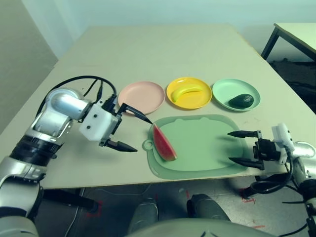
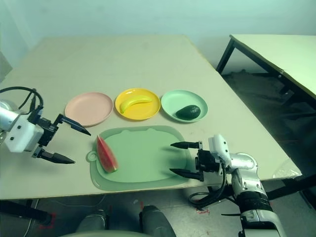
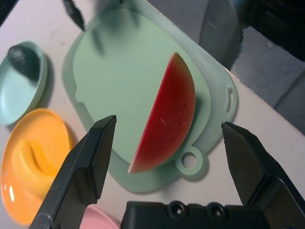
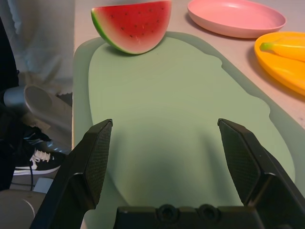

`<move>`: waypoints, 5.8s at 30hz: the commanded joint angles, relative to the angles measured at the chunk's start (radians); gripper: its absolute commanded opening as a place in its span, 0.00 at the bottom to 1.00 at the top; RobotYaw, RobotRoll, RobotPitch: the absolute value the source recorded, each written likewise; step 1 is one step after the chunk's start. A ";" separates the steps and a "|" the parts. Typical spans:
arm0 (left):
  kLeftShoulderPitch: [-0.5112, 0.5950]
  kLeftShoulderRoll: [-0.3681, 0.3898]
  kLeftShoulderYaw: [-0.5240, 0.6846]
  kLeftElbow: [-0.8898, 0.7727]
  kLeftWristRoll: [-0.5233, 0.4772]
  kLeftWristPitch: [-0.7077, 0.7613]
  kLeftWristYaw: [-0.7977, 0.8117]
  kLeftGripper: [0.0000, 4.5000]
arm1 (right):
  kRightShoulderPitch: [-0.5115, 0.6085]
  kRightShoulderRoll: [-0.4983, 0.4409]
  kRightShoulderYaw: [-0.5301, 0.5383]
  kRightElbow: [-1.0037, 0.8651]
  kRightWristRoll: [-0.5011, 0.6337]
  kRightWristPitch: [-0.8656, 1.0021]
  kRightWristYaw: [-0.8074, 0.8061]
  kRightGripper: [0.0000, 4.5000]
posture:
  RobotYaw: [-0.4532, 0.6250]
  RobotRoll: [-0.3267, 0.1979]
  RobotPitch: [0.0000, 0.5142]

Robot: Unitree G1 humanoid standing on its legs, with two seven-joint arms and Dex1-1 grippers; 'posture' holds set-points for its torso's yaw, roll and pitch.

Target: Place the fruits into color-matched plates.

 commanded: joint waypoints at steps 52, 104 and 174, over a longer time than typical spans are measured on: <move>-0.122 -0.334 -0.237 0.183 0.474 -0.024 0.021 1.00 | 0.060 0.040 -0.004 -0.105 -0.042 0.011 -0.063 0.99 | 0.27 0.62 0.04; -0.436 -0.246 -0.031 1.040 0.788 -0.188 0.560 0.46 | 0.051 0.081 -0.044 -0.123 -0.059 0.085 -0.252 1.00 | 0.30 0.62 0.04; 0.757 -0.601 0.852 -0.048 0.130 0.478 1.252 0.99 | -0.127 0.042 -0.345 0.385 -0.086 -0.041 -0.717 1.00 | 0.38 0.62 0.09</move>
